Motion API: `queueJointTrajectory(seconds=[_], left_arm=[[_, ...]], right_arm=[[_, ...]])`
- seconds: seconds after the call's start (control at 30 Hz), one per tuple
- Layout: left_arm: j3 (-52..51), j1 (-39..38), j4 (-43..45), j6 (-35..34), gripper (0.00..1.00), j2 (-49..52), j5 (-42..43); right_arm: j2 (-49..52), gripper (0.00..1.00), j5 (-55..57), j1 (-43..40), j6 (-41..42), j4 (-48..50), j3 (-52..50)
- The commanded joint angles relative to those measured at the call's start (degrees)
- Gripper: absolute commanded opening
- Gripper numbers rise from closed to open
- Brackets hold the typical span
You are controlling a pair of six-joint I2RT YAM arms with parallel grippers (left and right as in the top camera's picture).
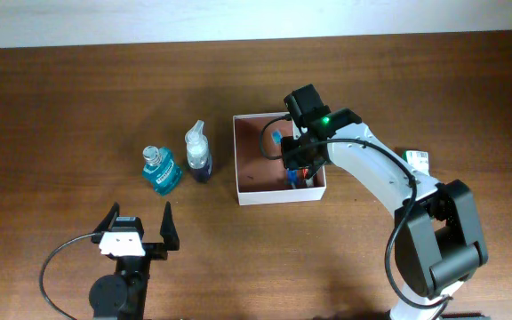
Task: Pack container
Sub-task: 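Place the razor into the box beside the toothbrush and release, then move the right gripper over the green wipes packet and descend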
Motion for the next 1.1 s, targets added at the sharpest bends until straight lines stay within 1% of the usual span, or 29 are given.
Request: queueJointTrajectory(seconds=[0.0, 0.13, 0.37, 0.43, 0.53, 0.63, 0.67, 0.73, 0.87, 0.93, 1.0, 1.07], left_arm=[[-0.4, -0.2, 0.0, 0.7, 0.99, -0.4, 0.4], [-0.4, -0.2, 0.0, 0.7, 0.99, -0.4, 0.4], [-0.4, -0.2, 0.0, 0.7, 0.99, -0.4, 0.4], [-0.4, -0.2, 0.0, 0.7, 1.0, -0.4, 0.4], [-0.4, -0.2, 0.0, 0.7, 0.99, -0.4, 0.4], [-0.4, -0.2, 0.0, 0.7, 1.0, -0.4, 0.4], [-0.4, -0.2, 0.0, 0.7, 0.99, -0.4, 0.4], [-0.4, -0.2, 0.0, 0.7, 0.99, -0.4, 0.4], [-0.4, -0.2, 0.0, 0.7, 0.99, -0.4, 0.4], [-0.4, -0.2, 0.0, 0.7, 0.99, -0.4, 0.4], [-0.4, -0.2, 0.0, 0.7, 0.99, -0.4, 0.4], [-0.4, -0.2, 0.0, 0.7, 0.99, -0.4, 0.4]], right_arm=[[0.5, 0.31, 0.9, 0.6, 0.1, 0.0, 0.5], [-1.3, 0.3, 0.9, 0.3, -0.3, -0.3, 0.8], [-11.6, 0.31, 2.8, -3.4, -3.0, -6.3, 3.6], [-15.0, 0.31, 5.9, -6.3, -3.0, -9.0, 3.6], [-17.6, 0.31, 9.0, -10.6, -3.0, -12.3, 3.6], [-18.8, 0.31, 10.3, -17.0, -3.0, -16.4, 3.6], [-18.8, 0.32, 10.2, -19.6, -2.9, -17.8, 3.6], [-18.6, 0.37, 10.2, -24.2, -2.9, -19.8, 3.5], [-18.4, 0.4, 10.0, -32.8, -2.9, -21.5, 2.6], [-18.4, 0.46, 10.0, -36.1, -3.0, -21.1, 1.4], [-18.4, 0.48, 10.0, -38.4, -3.3, -20.7, -0.1], [-18.4, 0.57, 10.0, -40.1, -4.5, -19.8, -1.9]])
